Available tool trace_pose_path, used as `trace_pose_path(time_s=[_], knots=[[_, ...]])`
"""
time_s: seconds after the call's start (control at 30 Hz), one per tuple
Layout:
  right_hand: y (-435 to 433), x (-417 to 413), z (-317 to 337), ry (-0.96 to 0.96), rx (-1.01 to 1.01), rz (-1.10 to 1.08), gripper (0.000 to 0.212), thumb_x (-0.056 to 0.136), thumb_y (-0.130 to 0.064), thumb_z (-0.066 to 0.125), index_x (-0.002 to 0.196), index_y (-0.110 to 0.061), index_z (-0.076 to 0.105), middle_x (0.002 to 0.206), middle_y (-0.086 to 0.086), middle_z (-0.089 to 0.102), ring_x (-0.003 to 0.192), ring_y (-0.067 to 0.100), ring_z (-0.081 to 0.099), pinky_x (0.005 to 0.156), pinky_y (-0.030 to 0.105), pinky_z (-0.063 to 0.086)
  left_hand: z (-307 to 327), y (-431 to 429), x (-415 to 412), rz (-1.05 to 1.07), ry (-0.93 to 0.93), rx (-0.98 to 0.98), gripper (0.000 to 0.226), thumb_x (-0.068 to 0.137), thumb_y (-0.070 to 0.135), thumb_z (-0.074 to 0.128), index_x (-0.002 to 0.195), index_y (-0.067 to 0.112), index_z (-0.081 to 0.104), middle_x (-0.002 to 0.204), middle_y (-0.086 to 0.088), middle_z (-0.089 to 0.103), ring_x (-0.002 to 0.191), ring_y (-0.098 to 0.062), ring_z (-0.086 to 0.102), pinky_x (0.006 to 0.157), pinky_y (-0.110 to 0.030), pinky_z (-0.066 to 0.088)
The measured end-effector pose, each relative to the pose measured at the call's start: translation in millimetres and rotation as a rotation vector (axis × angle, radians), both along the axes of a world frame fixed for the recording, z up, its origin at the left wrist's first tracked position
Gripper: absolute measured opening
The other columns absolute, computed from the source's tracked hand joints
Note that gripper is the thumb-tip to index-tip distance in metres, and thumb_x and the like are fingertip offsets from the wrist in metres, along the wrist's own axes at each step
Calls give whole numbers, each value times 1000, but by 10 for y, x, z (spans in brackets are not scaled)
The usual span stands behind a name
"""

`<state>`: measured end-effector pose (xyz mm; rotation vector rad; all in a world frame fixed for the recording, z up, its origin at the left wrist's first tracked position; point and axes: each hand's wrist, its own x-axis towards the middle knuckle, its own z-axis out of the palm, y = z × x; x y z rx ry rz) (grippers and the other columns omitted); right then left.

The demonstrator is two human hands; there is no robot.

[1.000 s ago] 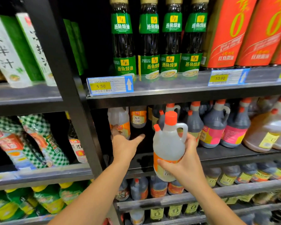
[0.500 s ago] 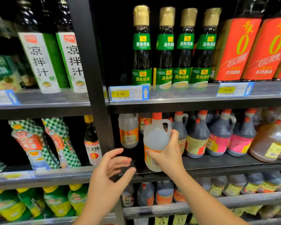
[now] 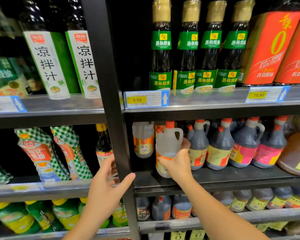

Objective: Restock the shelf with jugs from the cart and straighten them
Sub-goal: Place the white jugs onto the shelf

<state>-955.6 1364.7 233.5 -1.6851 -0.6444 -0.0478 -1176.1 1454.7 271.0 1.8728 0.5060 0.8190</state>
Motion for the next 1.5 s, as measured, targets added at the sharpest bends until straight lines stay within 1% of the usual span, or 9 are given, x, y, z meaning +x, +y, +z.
trace_pose_path(time_s=[0.1,0.33,0.53,0.77,0.9,1.0,1.2,1.4,1.5], knots=[[27,77,-23,-50,-74,-23,86,64,-13,85,130,-7,30,98,0,56,78,4,55,56,-1,40,-13,10,45,-2,11,18,44,86,23,72,105,58,55,106,24,68,102,2,63,74,-9,50],[161,255,-4,92,-213,-29,76,74,-18,79,133,-30,35,108,-14,54,98,10,61,66,10,40,-1,36,36,-32,9,6,47,85,23,73,102,62,54,105,28,67,102,6,61,74,-4,47],[355,385,17,79,-464,-94,79,85,-9,65,147,-17,18,134,16,50,114,31,55,92,38,49,1,15,14,-44,-6,-5,46,77,41,68,118,53,52,111,30,65,105,8,60,77,-2,45],[561,505,56,181,-504,-111,86,87,-32,69,143,3,14,150,16,33,137,34,37,111,41,33,-43,27,7,-73,-18,-12,45,77,50,65,120,53,51,114,27,64,107,5,60,81,-8,48],[585,563,8,192,-436,-141,65,91,-34,64,137,-3,30,140,15,45,131,37,44,103,38,35,-41,28,12,-82,-21,12,42,78,49,64,117,57,50,113,25,65,107,2,62,80,-20,55],[599,597,-15,92,-526,-168,67,89,-39,65,138,-7,33,140,16,48,125,37,50,101,39,39,-40,20,11,-79,-23,12,41,79,48,64,117,55,51,113,24,65,106,1,62,82,-17,54],[680,599,-42,60,-631,-214,53,97,-42,53,129,-1,43,133,17,54,121,33,53,99,36,40,-53,26,3,-61,-16,28,38,86,31,69,120,37,54,108,20,66,104,-2,63,83,-31,57],[485,333,-8,109,-538,-203,59,90,-40,63,129,-2,41,130,16,54,118,35,54,91,36,43,-223,-73,-166,125,-124,151,55,83,38,75,127,47,43,122,24,52,120,-3,52,82,-21,51],[181,95,-79,-56,-378,-187,39,86,-32,68,106,-2,54,97,13,63,92,30,60,69,26,41,-397,-171,-248,73,-167,265,49,80,38,69,123,34,48,115,16,52,111,-15,56,77,-23,50]])
